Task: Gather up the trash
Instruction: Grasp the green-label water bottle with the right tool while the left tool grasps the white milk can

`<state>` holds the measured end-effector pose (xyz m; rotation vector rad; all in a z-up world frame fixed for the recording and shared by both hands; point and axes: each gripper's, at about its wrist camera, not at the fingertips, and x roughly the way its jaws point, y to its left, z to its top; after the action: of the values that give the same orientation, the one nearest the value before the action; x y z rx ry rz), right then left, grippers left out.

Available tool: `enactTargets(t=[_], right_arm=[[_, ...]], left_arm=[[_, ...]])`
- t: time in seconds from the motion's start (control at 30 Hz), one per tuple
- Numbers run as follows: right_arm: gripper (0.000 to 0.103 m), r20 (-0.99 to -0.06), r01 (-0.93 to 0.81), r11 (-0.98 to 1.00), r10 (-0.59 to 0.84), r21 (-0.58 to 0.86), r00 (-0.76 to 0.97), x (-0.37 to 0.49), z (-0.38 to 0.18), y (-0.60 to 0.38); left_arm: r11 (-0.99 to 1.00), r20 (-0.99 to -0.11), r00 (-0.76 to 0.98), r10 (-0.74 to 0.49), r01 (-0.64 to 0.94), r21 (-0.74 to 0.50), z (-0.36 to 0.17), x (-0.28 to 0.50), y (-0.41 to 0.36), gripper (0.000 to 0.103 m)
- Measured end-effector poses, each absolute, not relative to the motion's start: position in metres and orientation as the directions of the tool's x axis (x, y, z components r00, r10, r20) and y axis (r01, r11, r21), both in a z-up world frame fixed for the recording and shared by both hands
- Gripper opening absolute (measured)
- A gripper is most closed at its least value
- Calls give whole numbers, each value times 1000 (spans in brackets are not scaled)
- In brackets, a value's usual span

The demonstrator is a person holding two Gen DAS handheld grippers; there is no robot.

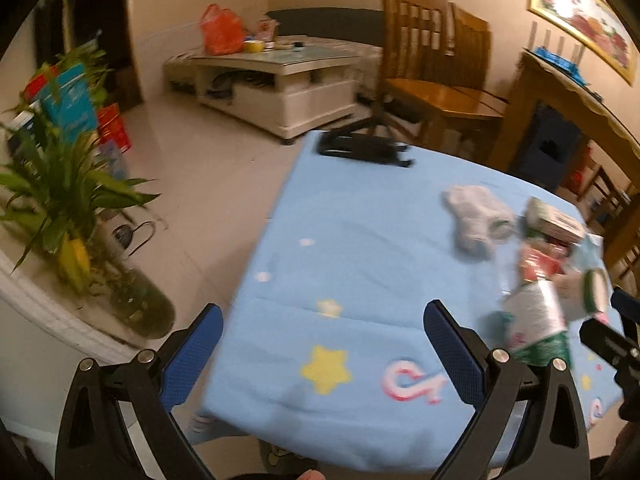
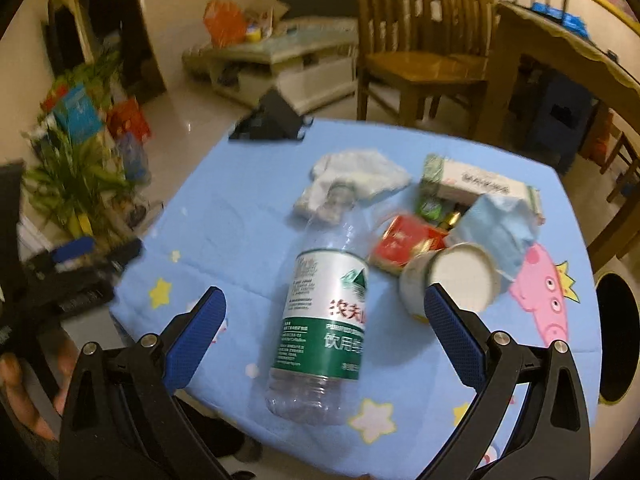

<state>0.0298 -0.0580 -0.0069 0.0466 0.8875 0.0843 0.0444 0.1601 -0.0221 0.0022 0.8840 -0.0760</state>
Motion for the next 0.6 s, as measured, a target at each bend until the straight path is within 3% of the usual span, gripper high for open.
enactTargets(t=[0.1, 0.13, 0.17, 0.43, 0.6], right_arm=[[96, -835, -37, 997, 81, 72, 544, 52, -30, -55], [87, -854, -43, 996, 87, 75, 513, 60, -39, -53], [69, -869, -52, 995, 95, 80, 485, 67, -47, -51], [63, -920, -69, 994, 110, 90, 377, 100, -81, -44], [62, -805, -96, 936, 340, 338, 486, 65, -36, -85]], left_arm=[[999, -779, 625, -49, 42, -30, -27, 50, 177, 97], [999, -783, 621, -46, 32, -33, -29, 52, 183, 97], [999, -785, 618, -45, 25, -37, -30, 54, 187, 97], [998, -807, 588, -59, 55, -33, -39, 58, 180, 97], [988, -810, 576, -112, 151, -30, -34, 56, 148, 97]])
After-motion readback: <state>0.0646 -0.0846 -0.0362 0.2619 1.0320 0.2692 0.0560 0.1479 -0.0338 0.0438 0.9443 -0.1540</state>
